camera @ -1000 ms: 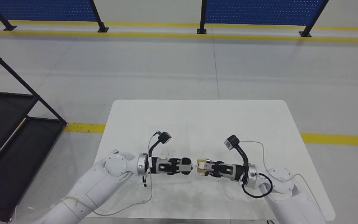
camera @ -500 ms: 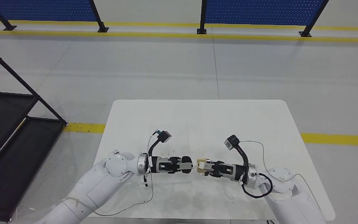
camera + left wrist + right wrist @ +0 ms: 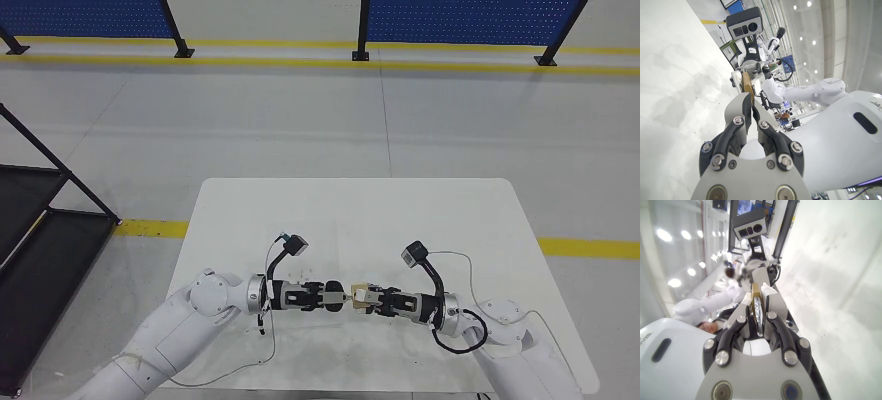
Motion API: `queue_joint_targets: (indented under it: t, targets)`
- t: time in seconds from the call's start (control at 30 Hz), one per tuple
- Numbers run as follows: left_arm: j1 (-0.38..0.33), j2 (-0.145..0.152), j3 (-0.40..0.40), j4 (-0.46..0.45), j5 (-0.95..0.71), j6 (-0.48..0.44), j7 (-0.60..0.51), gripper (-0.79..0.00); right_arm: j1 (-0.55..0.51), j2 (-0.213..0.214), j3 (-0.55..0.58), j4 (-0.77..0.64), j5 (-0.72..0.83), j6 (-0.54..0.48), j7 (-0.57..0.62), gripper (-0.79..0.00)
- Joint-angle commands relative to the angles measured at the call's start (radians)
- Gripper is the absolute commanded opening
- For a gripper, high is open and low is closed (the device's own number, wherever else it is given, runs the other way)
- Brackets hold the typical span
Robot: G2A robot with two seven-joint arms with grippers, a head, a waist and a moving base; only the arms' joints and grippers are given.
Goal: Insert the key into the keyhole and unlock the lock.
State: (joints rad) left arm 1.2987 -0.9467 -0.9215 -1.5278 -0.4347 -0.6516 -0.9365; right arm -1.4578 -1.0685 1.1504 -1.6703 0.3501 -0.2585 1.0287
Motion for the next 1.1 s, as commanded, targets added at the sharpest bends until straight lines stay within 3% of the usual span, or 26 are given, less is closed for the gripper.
queue_joint_targets:
  t: [0.0, 1.07]
  targets:
    - [0.0, -0.001, 0.0, 0.003, 0.001, 0.001, 0.001, -0.785, 0.0, 0.0, 0.0, 0.0, 0.0, 0.0, 0.0, -0.785]
    - [-0.023, -0.034, 0.02, 0.046, -0.115, 0.071, -0.048, -0.785, 0.0, 0.0, 0.0, 0.0, 0.0, 0.0, 0.0, -0.785]
